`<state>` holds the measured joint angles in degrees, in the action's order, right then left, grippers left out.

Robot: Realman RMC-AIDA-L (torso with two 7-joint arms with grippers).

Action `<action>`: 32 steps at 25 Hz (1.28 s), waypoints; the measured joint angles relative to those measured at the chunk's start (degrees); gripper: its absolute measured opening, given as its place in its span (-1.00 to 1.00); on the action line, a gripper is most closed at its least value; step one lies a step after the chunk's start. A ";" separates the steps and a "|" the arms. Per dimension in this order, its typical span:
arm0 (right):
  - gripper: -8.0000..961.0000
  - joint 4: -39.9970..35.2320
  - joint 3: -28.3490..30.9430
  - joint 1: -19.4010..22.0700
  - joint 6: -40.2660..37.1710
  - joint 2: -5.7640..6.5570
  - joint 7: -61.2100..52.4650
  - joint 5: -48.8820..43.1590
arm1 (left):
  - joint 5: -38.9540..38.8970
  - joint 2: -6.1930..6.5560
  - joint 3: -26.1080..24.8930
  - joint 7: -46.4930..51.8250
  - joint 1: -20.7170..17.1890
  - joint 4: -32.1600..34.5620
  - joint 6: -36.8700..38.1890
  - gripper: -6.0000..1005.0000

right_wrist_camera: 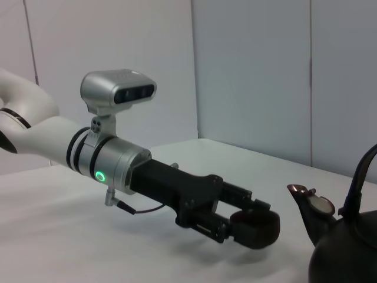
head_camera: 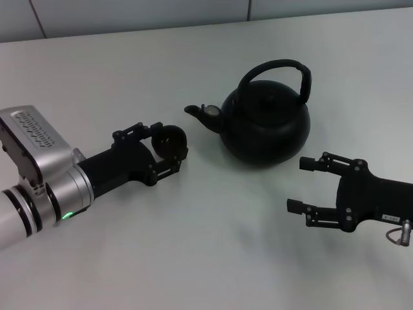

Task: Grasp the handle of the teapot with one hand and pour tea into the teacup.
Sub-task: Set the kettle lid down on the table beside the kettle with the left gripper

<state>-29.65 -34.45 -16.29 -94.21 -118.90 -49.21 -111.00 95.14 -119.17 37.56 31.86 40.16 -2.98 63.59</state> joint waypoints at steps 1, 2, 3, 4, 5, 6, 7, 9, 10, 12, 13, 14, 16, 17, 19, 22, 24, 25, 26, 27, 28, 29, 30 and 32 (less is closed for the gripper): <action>0.70 0.00 0.00 0.00 0.00 0.00 0.00 0.00 | 0.08 0.00 0.09 -0.08 0.00 -0.04 -0.93 0.47; 0.70 0.02 0.00 -0.05 0.00 0.00 0.00 0.00 | 0.14 0.00 0.13 -0.29 0.01 -0.33 -2.55 0.47; 0.70 0.03 0.00 -0.06 0.02 0.00 0.00 0.00 | 0.14 0.00 0.14 -0.78 0.01 -0.64 -3.20 0.48; 0.70 0.03 0.00 -0.06 0.02 0.00 0.00 0.00 | 0.14 0.00 0.14 -0.78 0.01 -0.64 -3.20 0.48; 0.70 0.04 0.00 -0.09 0.05 0.00 0.00 0.00 | 0.14 0.00 0.12 -1.18 0.01 -0.80 -3.34 0.49; 0.70 0.04 0.00 -0.11 0.08 0.00 0.00 0.00 | 0.14 0.00 0.10 -1.43 0.01 -0.92 -3.38 0.49; 0.70 0.04 0.00 -0.11 0.08 0.00 0.00 0.00 | 0.14 0.00 0.05 -1.72 -0.01 -1.10 -3.39 0.49; 0.70 0.04 0.00 -0.16 0.13 0.00 0.00 0.00 | 0.14 0.00 0.03 -1.79 -0.01 -1.34 -3.39 0.50; 0.70 0.04 0.00 -0.16 0.15 0.00 -0.02 0.00 | 0.14 0.00 0.00 -1.80 -0.01 -1.41 -3.37 0.50; 0.70 0.04 0.00 -0.18 0.18 0.00 -0.03 0.00 | 0.14 0.00 -0.03 -1.81 0.01 -1.41 -3.36 0.51; 0.70 0.04 0.00 -0.23 0.21 0.00 -0.04 0.00 | 0.14 0.00 -0.07 -1.81 0.03 -1.42 -3.37 0.51; 0.70 0.04 0.00 -0.24 0.22 0.00 -0.06 0.00 | 0.13 0.00 -0.05 -1.81 0.04 -1.42 -3.37 0.52; 0.70 0.04 0.00 -0.24 0.23 0.00 -0.06 0.00 | 0.13 0.00 0.06 -1.81 0.03 -1.45 -3.39 0.53; 0.70 0.04 0.00 -0.24 0.23 0.00 -0.06 0.00 | 0.13 0.00 0.06 -1.81 0.03 -1.45 -3.39 0.53; 0.70 0.04 0.00 -0.24 0.25 0.00 -0.07 0.00 | 0.13 0.00 0.08 -1.81 0.05 -1.49 -3.49 0.54; 0.70 0.04 0.00 -0.24 0.25 0.00 -0.08 0.00 | 0.13 0.00 -0.40 -1.81 0.10 -1.56 -3.89 0.55; 0.70 0.03 0.00 -0.24 0.24 0.00 -0.09 0.00 | 0.12 0.00 -0.74 -1.81 0.10 -1.64 -4.06 0.55; 0.70 0.02 0.00 -0.24 0.24 0.00 -0.09 0.00 | 0.12 0.00 -0.77 -1.81 0.10 -1.69 -4.08 0.56; 0.70 0.00 0.00 -0.23 0.23 0.00 -0.09 0.00 | 0.12 0.00 -0.77 -1.81 0.11 -1.77 -4.11 0.56; 0.70 -0.05 0.00 -0.23 0.21 0.00 -0.09 0.00 | 0.12 0.00 -0.78 -1.81 0.13 -1.85 -4.15 0.57; 0.70 -0.11 0.00 -0.23 0.17 0.00 -0.09 0.00 | 0.13 0.00 -0.80 -1.81 0.12 -2.05 -4.20 0.57; 0.70 -0.12 0.00 -0.23 0.16 0.00 -0.09 0.00 | 0.13 0.00 -0.80 -1.81 0.12 -2.05 -4.20 0.57; 0.70 -0.12 0.00 -0.23 0.16 0.00 -0.09 0.00 | 0.10 0.00 -0.81 -1.81 0.12 -2.12 -4.23 0.58; 0.70 -0.13 0.00 -0.23 0.16 0.00 -0.09 0.00 | 0.03 0.00 -0.82 -1.81 0.13 -2.14 -4.23 0.58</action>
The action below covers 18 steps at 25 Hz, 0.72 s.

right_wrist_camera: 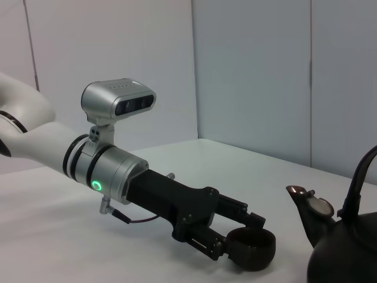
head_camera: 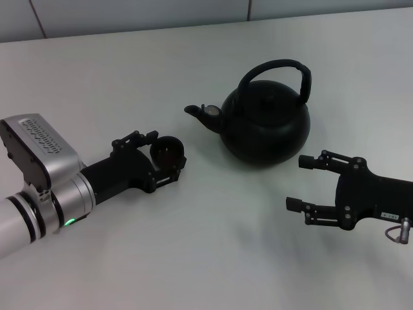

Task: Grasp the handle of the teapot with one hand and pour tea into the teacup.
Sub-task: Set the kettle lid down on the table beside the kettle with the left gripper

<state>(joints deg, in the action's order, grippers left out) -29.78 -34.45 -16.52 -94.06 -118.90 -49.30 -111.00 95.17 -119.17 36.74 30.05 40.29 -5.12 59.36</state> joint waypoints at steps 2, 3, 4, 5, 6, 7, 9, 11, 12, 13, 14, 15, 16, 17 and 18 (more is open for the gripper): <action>0.70 -0.01 0.00 0.00 0.00 0.00 0.01 0.00 | -0.18 0.00 -0.14 0.00 -0.03 -0.01 0.12 0.58; 0.70 -0.01 0.00 0.00 0.01 0.00 0.01 0.00 | -0.19 0.00 -0.31 0.00 -0.13 0.00 0.41 0.58; 0.70 0.00 0.00 0.00 0.03 0.00 0.01 0.00 | -0.19 0.00 -0.59 0.00 -0.30 0.14 0.89 0.58; 0.70 0.01 0.00 0.00 0.07 0.00 0.01 0.00 | -0.22 0.00 -0.86 0.00 -0.52 0.35 1.45 0.58; 0.70 0.03 0.00 0.00 0.13 0.00 0.05 0.00 | -0.29 0.08 -1.30 0.10 -1.33 1.24 3.59 0.58; 0.70 0.03 0.00 0.00 0.13 0.00 0.05 0.00 | -0.29 0.08 -1.30 0.10 -1.33 1.24 3.59 0.58; 0.70 0.04 0.00 0.00 0.15 0.00 0.07 0.00 | -0.34 0.37 -1.96 0.98 -2.85 3.12 7.48 0.58; 0.70 -0.05 -0.01 -0.01 0.18 0.00 0.06 0.00 | -0.15 0.77 -1.67 5.07 -6.46 8.67 15.18 0.58; 0.70 -0.05 -0.01 -0.01 0.18 0.00 0.06 0.00 | -0.15 0.77 -1.67 5.07 -6.46 8.67 15.18 0.58; 0.70 -0.15 0.01 0.01 0.19 0.00 0.06 0.00 | -0.05 0.90 -0.80 7.20 -8.46 11.57 18.38 0.58; 0.70 -0.18 0.00 0.00 0.18 0.00 0.06 0.00 | 0.03 0.97 0.24 9.06 -10.45 14.53 21.51 0.58; 0.70 -0.21 0.04 0.00 0.18 0.00 0.06 0.00 | 0.13 1.01 1.37 10.66 -12.73 17.41 24.33 0.58; 0.70 -0.21 0.11 -0.03 0.18 0.00 0.11 0.25 | 0.11 1.10 2.86 13.00 -16.60 22.60 29.10 0.58; 0.70 -0.21 0.11 -0.03 0.18 0.00 0.11 0.25 | 0.11 1.10 2.86 13.00 -16.60 22.60 29.10 0.58; 0.70 -0.17 0.15 -0.10 0.18 0.00 0.23 0.67 | 0.10 1.48 3.26 15.26 -20.22 26.74 32.86 0.58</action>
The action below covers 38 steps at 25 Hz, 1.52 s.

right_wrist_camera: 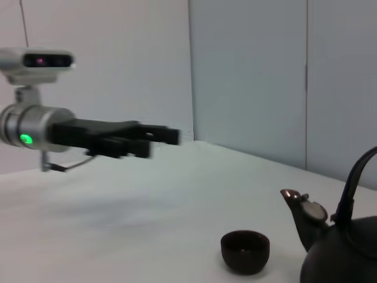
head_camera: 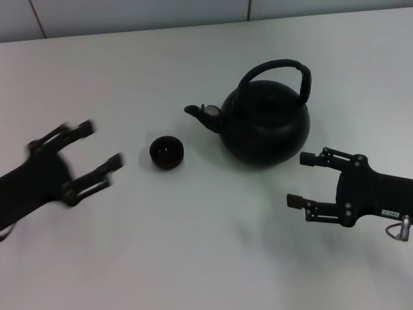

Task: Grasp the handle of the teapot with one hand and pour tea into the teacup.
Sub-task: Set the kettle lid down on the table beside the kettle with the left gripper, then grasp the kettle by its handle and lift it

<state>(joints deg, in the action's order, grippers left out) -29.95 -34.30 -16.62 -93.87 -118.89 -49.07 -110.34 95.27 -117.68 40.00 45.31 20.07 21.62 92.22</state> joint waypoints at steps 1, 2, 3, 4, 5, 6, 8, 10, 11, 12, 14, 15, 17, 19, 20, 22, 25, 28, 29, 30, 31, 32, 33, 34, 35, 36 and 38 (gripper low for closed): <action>0.70 0.00 0.00 0.00 0.00 0.00 0.00 0.00 | 0.00 0.00 0.00 0.00 0.00 0.00 0.00 0.58; 0.70 0.05 0.00 -0.04 -0.01 0.00 0.00 0.13 | -0.13 0.43 -0.02 1.05 -2.10 1.82 2.04 0.58; 0.70 0.06 0.04 -0.07 -0.06 -0.01 0.00 0.15 | -0.53 1.26 -0.62 1.94 -4.33 3.01 4.66 0.58; 0.70 0.06 0.06 -0.07 -0.11 -0.03 0.00 0.15 | -0.53 1.26 -0.62 1.94 -4.33 3.01 4.66 0.58; 0.70 0.06 0.08 -0.08 -0.17 -0.05 0.00 0.16 | -0.73 1.60 -0.96 2.01 -4.94 3.14 5.49 0.58; 0.70 0.06 0.08 -0.08 -0.17 -0.05 0.00 0.16 | -0.78 1.87 -1.33 2.02 -5.17 3.14 5.96 0.58; 0.70 0.09 0.10 -0.08 -0.26 -0.09 -0.02 0.18 | -0.71 2.26 -1.68 2.06 -5.37 3.03 6.51 0.58; 0.70 0.14 0.11 -0.08 -0.28 -0.10 -0.04 0.19 | -0.66 2.28 -1.68 2.06 -5.35 3.05 6.56 0.58; 0.70 0.14 0.11 -0.08 -0.28 -0.10 -0.04 0.19 | -0.63 2.28 -1.68 2.03 -5.29 3.13 6.60 0.58; 0.70 0.15 0.11 -0.08 -0.29 -0.09 -0.04 0.20 | -0.61 2.24 -1.69 1.95 -5.26 3.18 6.61 0.58; 0.70 0.15 0.11 -0.08 -0.30 -0.10 -0.04 0.21 | -0.48 2.09 -1.58 1.65 -5.17 3.31 6.57 0.58; 0.70 0.16 0.11 -0.08 -0.30 -0.10 -0.04 0.22 | -0.39 2.02 -1.45 1.54 -5.13 3.33 6.44 0.58; 0.70 0.16 0.11 -0.08 -0.27 -0.10 -0.04 0.22 | 0.45 1.87 -1.16 0.61 -5.07 3.23 5.22 0.58; 0.70 0.16 0.11 -0.08 -0.15 -0.10 -0.03 0.22 | 1.28 1.73 -1.09 -0.24 -5.06 3.16 4.36 0.58; 0.70 0.22 0.12 -0.08 -0.02 -0.10 0.04 0.22 | 2.73 1.35 -1.05 -1.69 -5.06 3.13 3.02 0.58; 0.70 0.26 0.16 -0.09 0.01 -0.10 0.09 0.22 | 7.33 0.19 -1.07 -5.60 -5.28 3.26 -1.07 0.58; 0.70 0.33 0.27 -0.30 0.07 -0.10 0.20 0.22 | 8.87 -0.11 -1.14 -6.74 -5.39 3.05 -2.96 0.58; 0.70 0.33 0.28 -0.34 0.06 -0.10 0.22 0.22 | 9.23 -0.10 -1.42 -6.62 -5.49 2.97 -3.05 0.58; 0.70 0.34 0.29 -0.34 0.03 -0.10 0.22 0.22 | 9.21 -0.05 -1.51 -6.46 -5.51 2.97 -2.76 0.58; 0.70 0.33 0.29 -0.34 -0.01 -0.09 0.22 0.22 | 9.21 -0.05 -1.51 -6.46 -5.51 2.97 -2.76 0.58; 0.70 0.33 0.29 -0.34 -0.01 -0.09 0.22 0.22 | 9.17 0.01 -1.53 -6.40 -5.54 2.97 -2.65 0.58; 0.70 0.33 0.32 -0.32 -0.05 -0.10 0.23 0.22 | 9.17 0.01 -1.53 -6.40 -5.54 2.97 -2.65 0.58; 0.70 0.34 0.58 -0.11 -0.22 -0.14 0.25 0.23 | 9.12 0.09 -1.54 -6.33 -5.58 2.97 -2.40 0.58; 0.70 0.34 0.58 -0.11 -0.22 -0.14 0.25 0.23 | 9.12 0.09 -1.54 -6.33 -5.58 2.97 -2.40 0.58; 0.70 0.37 0.74 -0.01 -0.28 -0.18 0.27 0.28 | 9.12 0.09 -1.54 -6.33 -5.58 2.97 -2.40 0.58; 0.70 0.62 0.99 0.16 -0.37 -0.25 0.31 0.62 | 9.12 0.09 -1.54 -6.33 -5.58 2.97 -2.40 0.58; 0.70 2.35 1.41 1.03 -0.61 -0.34 0.96 3.55 | 9.13 0.34 -1.60 -6.07 -5.88 2.98 -2.25 0.58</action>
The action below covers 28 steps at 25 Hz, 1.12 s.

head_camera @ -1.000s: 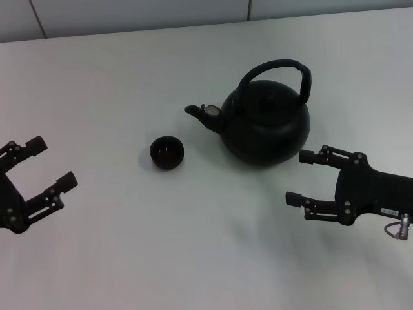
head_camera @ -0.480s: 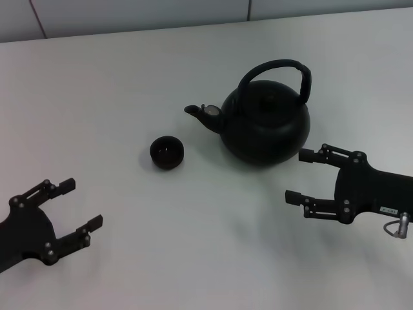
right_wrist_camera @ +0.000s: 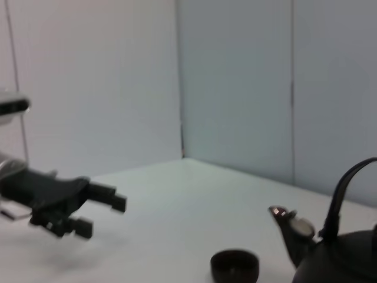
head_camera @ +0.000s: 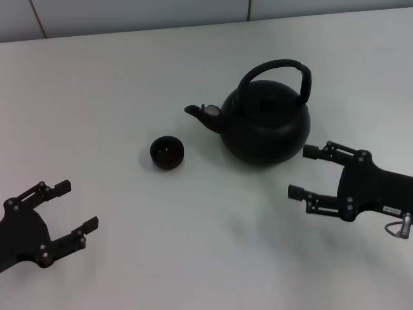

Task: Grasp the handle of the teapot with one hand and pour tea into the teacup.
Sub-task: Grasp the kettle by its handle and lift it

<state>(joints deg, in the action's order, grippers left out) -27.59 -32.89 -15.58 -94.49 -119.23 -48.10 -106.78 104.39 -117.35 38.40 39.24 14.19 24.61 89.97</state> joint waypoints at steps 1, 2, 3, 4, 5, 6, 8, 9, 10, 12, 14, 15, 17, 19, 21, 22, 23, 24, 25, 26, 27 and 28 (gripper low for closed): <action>0.70 0.93 0.06 0.49 -0.08 0.00 0.56 1.70 | 0.00 0.00 0.00 0.00 0.00 0.00 0.00 0.58; 0.70 0.93 0.06 0.49 -0.08 0.00 0.56 1.70 | 0.00 0.02 -0.07 0.26 -0.08 0.08 0.04 0.58; 0.70 5.63 0.27 1.77 -0.21 -0.01 3.96 8.04 | -0.01 0.03 -0.13 1.25 -0.13 0.29 0.11 0.58; 0.70 5.63 0.27 1.77 -0.21 -0.01 3.96 8.04 | -0.01 0.03 -0.13 1.25 -0.13 0.29 0.11 0.58; 0.70 12.92 1.05 2.52 -0.21 -0.11 9.72 15.51 | -0.01 0.06 -0.15 1.49 -0.13 0.37 0.17 0.58; 0.70 12.92 1.05 2.52 -0.21 -0.11 9.72 15.51 | -0.01 0.06 -0.15 1.49 -0.13 0.37 0.17 0.58; 0.70 22.10 2.65 2.60 0.05 -0.31 18.16 23.66 | -0.01 0.12 -0.17 1.52 -0.05 0.41 0.24 0.58; 0.70 26.60 3.67 2.25 0.33 -0.36 22.39 26.81 | -0.01 0.15 -0.17 1.53 0.02 0.42 0.29 0.58; 0.70 31.24 4.83 1.68 0.68 -0.41 27.14 29.83 | -0.01 0.22 -0.17 1.54 0.16 0.43 0.39 0.58; 0.70 41.65 9.08 -0.35 2.31 -0.46 38.63 34.43 | -0.01 0.26 -0.17 1.54 0.24 0.44 0.44 0.58; 0.70 44.09 11.08 -0.88 3.08 -0.46 41.71 34.91 | -0.01 0.28 -0.17 1.55 0.36 0.45 0.44 0.58; 0.70 47.23 14.17 -1.65 4.66 -0.46 45.80 35.20 | 0.00 0.33 -0.17 1.56 0.45 0.45 0.45 0.58; 0.70 48.07 15.06 -2.00 5.49 -0.46 46.68 35.20 | 0.01 0.37 -0.17 1.56 0.48 0.44 0.45 0.58; 0.70 48.55 15.69 -2.53 6.74 -0.45 47.12 35.08 | 0.01 0.46 -0.17 1.57 0.54 0.49 0.50 0.58; 0.70 48.61 15.78 -2.86 7.27 -0.40 47.14 35.01 | 0.01 0.49 -0.17 1.59 0.56 0.53 0.53 0.58; 0.70 48.59 15.76 -3.02 7.31 -0.37 47.18 34.99 | 0.01 0.49 -0.17 1.59 0.57 0.53 0.54 0.58; 0.70 48.56 15.72 -3.17 7.34 -0.34 47.24 34.98 | 0.01 0.49 -0.17 1.59 0.57 0.53 0.54 0.58; 0.70 48.55 15.70 -3.38 7.40 -0.31 47.32 34.98 | 0.01 0.49 -0.23 1.60 0.58 0.53 0.55 0.58; 0.70 48.47 15.71 -3.87 7.75 -0.26 47.39 34.98 | 0.01 0.49 -0.46 1.61 0.58 0.53 0.57 0.58; 0.70 48.47 15.71 -3.87 7.75 -0.26 47.39 34.98 | 0.01 0.49 -0.46 1.61 0.58 0.53 0.57 0.58; 0.70 48.27 15.79 -4.53 8.43 -0.18 47.38 34.98 | 0.01 0.48 -0.60 1.61 0.58 0.53 0.62 0.58; 0.70 48.27 15.79 -4.53 8.43 -0.18 47.38 34.98 | 0.01 0.48 -0.79 1.62 0.58 0.53 0.70 0.58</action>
<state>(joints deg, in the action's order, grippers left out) 20.67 -17.10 -20.12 -86.05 -119.41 -0.72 -71.81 104.41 -116.87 37.61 40.87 14.77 25.14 90.67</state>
